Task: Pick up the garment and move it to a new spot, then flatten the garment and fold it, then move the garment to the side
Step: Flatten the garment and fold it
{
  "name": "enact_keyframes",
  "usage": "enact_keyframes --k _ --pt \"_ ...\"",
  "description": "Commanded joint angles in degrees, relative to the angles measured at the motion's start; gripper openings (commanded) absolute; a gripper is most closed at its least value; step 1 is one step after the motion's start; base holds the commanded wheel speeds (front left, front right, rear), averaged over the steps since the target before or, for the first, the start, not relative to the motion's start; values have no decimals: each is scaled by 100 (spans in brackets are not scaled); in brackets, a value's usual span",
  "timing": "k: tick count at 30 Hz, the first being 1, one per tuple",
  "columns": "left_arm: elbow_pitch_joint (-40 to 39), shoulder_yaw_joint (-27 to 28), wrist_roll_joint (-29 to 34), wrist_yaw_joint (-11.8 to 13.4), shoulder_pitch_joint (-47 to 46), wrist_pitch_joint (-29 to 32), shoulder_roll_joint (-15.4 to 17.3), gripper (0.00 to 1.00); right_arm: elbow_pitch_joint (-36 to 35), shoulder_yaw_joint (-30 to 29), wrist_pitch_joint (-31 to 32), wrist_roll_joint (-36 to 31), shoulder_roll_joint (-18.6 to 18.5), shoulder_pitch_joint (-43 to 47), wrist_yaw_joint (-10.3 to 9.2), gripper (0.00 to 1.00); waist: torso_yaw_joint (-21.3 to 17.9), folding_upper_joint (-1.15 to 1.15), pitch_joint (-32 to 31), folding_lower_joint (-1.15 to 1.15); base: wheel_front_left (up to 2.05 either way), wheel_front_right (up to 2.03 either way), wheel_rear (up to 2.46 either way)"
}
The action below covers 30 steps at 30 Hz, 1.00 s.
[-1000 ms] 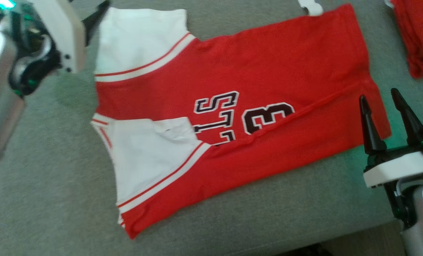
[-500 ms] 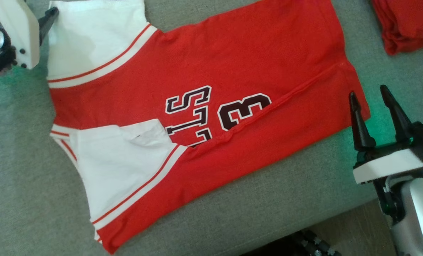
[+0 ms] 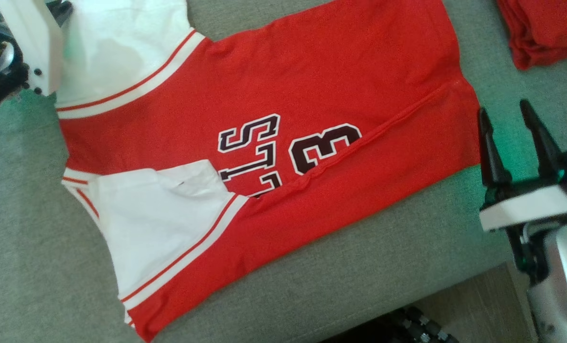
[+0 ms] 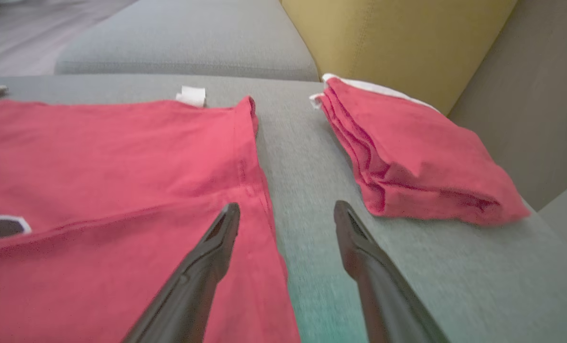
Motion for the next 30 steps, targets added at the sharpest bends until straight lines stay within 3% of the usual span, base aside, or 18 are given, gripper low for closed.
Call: enact_keyframes --k 1,7,13,21,30 --pt "-181 86 85 10 -330 -215 297 0 -220 58 37 71 -137 -166 37 100 57 0 -39 0 0 0 0" --pt "-485 -384 83 10 -565 -857 244 0 -144 320 1135 539 -422 -1126 37 100 311 0 -182 0 0 0 0" --pt "-740 -911 36 10 -983 -1310 163 0 1032 898 2514 669 -897 -2714 37 100 673 0 -202 0 0 0 0" --pt "-971 -1200 11 10 -1311 -1478 127 0 2337 1541 2744 699 -1277 -3700 37 100 939 0 -69 0 0 0 0" --pt "-1059 -1272 34 10 -1418 -1548 114 0 3051 2293 2730 811 -1509 -4252 37 100 1069 0 -12 0 0 0 0"
